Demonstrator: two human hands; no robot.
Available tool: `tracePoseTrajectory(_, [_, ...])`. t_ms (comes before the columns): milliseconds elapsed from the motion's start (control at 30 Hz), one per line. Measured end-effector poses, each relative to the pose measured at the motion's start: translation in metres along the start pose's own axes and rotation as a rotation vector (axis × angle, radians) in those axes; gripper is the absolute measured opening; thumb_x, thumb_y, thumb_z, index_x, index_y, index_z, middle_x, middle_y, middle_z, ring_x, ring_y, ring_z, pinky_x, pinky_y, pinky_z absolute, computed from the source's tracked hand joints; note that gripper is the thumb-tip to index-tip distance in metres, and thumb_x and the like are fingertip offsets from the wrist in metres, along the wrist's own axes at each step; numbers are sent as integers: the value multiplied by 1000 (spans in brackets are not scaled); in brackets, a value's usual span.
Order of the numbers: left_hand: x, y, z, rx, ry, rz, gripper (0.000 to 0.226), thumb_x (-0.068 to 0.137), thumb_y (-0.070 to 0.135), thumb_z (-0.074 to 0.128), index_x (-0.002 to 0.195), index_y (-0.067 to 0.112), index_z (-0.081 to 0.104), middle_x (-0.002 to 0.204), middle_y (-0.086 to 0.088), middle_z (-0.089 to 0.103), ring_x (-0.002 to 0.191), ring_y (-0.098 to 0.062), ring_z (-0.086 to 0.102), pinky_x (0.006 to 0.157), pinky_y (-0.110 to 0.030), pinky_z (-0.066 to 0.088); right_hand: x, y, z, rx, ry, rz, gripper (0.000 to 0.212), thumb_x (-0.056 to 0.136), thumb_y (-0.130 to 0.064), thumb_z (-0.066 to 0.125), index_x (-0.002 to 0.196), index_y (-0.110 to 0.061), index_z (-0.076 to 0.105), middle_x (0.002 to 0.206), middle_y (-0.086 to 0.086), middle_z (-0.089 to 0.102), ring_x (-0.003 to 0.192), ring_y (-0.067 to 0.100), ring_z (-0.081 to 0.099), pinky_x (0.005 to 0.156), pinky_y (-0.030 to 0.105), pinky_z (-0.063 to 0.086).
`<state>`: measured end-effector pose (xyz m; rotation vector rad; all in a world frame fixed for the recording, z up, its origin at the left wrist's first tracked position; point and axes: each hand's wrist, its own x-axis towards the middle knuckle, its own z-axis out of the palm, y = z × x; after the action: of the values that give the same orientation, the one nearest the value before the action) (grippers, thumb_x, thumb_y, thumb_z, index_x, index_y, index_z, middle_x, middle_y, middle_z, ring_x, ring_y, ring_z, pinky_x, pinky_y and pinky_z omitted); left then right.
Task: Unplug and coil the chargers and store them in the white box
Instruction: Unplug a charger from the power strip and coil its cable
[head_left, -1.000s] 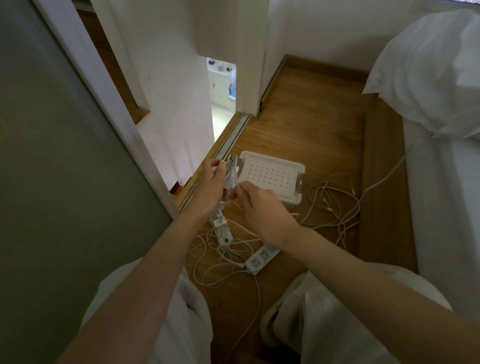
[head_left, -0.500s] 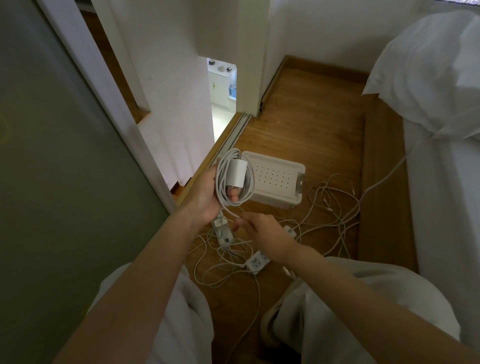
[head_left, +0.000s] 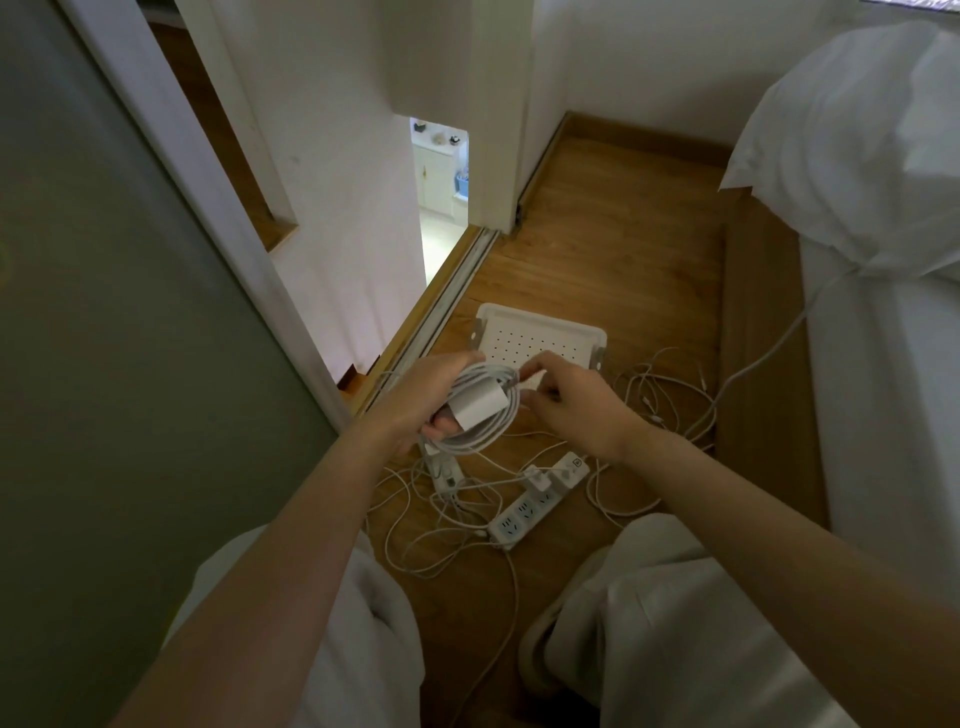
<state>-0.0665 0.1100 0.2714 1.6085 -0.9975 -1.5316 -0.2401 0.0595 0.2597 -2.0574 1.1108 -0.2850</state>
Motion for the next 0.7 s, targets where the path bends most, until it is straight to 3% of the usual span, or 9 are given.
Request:
tracePoseTrajectory(100, [2,-3,1,145,76,-41,36,98,42,39,93,12,56,56,-1,52,29,-3,43,30,-12,28,-2,-11,-1,11,-62,-70,21,101,-19,33,115,-22,48,71,0,59,55,14,49,52,25,39])
tracePoseTrajectory(200, [6,-7,0,251,106,-44,35,97,44,41,83,16,56,54,0,54,31,-4,47,33,-14,34,-6,-11,2,-83,-129,-122,25,101,-31,30,107,-18,51,78,1,60,60,15,52,56,28,41])
tracePoseTrajectory(267, [9,-12,0,313,120,-64,37,95,48,44,81,17,59,61,-3,60,43,-10,55,42,-19,42,-9,-11,7,-217,-170,-162,27,99,-40,33,103,-19,49,78,-5,56,63,8,51,57,23,40])
tracePoseTrajectory(367, [13,-18,1,360,144,-127,45,92,51,47,84,10,62,79,-13,66,68,-26,64,58,-28,48,-9,-11,17,-368,-178,-182,28,99,-39,32,102,-16,48,87,1,58,74,16,55,67,32,46])
tracePoseTrajectory(467, [12,-19,2,390,158,-135,49,94,53,42,88,7,59,81,-14,63,70,-26,64,54,-27,47,-7,-10,22,-395,-152,-153,26,101,-35,29,95,-16,46,83,3,56,72,20,54,66,35,45])
tracePoseTrajectory(600, [9,-15,2,439,283,25,42,94,51,43,80,14,58,77,-6,62,69,-20,64,61,-28,52,-7,-7,26,-328,-84,-146,22,102,-33,30,85,-22,41,68,-7,48,59,14,49,54,26,37])
tracePoseTrajectory(700, [7,-9,1,266,387,190,30,91,46,52,89,16,56,83,-2,63,70,-12,63,56,-19,51,-9,-5,28,-202,45,-102,23,102,-25,33,80,-25,41,64,-8,46,53,9,45,49,20,32])
